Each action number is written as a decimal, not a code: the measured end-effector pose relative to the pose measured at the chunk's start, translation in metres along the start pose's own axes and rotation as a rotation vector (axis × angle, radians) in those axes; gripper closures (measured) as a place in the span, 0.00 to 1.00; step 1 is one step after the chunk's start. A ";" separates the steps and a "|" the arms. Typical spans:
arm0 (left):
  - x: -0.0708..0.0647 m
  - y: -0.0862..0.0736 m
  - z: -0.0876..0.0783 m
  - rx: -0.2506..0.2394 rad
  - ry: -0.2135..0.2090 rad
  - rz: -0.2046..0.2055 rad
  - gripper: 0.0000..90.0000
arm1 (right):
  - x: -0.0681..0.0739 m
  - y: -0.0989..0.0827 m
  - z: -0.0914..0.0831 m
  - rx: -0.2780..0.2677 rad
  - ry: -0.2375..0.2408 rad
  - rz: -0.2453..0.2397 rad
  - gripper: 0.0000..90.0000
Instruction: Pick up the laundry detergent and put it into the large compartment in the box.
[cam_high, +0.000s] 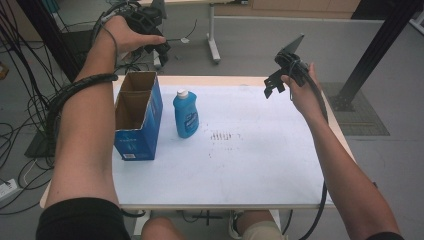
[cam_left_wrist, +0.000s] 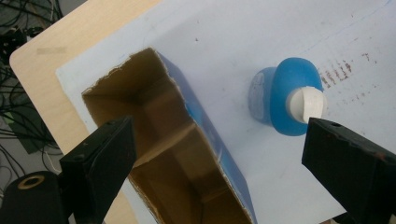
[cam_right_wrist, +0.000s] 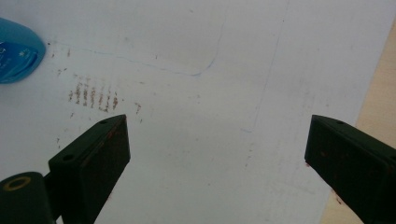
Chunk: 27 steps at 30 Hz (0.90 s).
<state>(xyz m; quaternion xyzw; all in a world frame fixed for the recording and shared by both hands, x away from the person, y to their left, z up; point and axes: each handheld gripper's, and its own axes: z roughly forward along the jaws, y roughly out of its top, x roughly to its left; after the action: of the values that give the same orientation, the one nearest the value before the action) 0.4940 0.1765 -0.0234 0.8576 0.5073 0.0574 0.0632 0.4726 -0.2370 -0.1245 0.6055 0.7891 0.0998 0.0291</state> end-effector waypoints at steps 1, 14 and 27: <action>0.000 0.000 0.001 -0.004 -0.004 0.000 0.12 | 0.000 0.000 0.000 -0.001 -0.002 0.001 0.07; 0.003 0.000 0.003 -0.002 -0.003 0.002 0.12 | 0.001 0.001 0.001 0.006 -0.004 0.003 0.07; -0.002 0.004 0.004 0.002 -0.014 0.023 0.12 | -0.002 0.000 0.000 0.005 -0.003 0.006 0.07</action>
<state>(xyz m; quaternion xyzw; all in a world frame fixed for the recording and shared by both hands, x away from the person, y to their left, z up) 0.4968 0.1728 -0.0272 0.8638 0.4970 0.0518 0.0651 0.4730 -0.2394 -0.1246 0.6081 0.7875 0.0968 0.0285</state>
